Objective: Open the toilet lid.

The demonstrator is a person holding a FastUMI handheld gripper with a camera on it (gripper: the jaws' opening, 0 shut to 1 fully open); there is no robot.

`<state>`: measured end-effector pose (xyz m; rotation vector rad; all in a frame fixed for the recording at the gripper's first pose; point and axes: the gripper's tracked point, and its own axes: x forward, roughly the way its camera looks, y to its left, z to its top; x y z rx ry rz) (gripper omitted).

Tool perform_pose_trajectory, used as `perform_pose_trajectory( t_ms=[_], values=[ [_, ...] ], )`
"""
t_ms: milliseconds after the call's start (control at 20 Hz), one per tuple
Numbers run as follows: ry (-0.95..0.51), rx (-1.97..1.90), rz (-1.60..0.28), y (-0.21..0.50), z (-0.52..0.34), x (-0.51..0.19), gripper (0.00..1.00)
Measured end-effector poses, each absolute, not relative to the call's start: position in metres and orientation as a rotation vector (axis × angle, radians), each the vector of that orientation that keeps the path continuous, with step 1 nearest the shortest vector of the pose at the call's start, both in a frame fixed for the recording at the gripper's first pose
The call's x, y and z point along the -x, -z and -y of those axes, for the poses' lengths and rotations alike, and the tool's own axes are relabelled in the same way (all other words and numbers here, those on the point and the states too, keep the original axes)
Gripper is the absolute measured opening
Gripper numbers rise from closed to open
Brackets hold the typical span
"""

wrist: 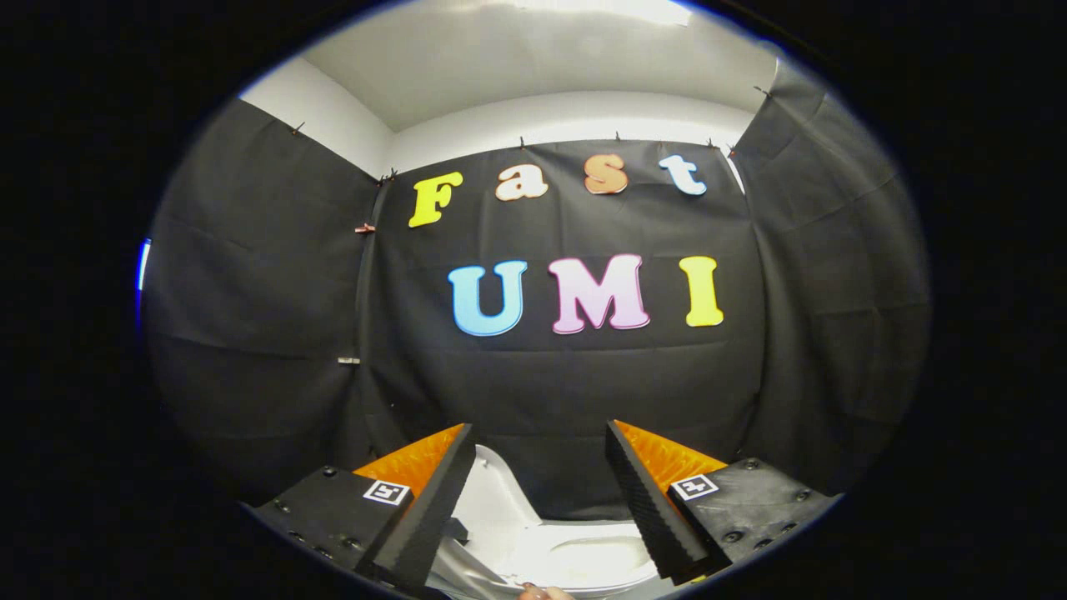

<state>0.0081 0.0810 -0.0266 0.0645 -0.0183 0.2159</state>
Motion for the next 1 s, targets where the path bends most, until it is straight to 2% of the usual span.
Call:
perform_pose_trajectory(
  t_ms=[500, 1000],
  values=[
    [-0.086, -0.013, -0.033, 0.035, -0.023, -0.001, 0.98],
    [-0.104, -0.014, -0.031, 0.032, -0.027, -0.001, 0.98]
  ],
)
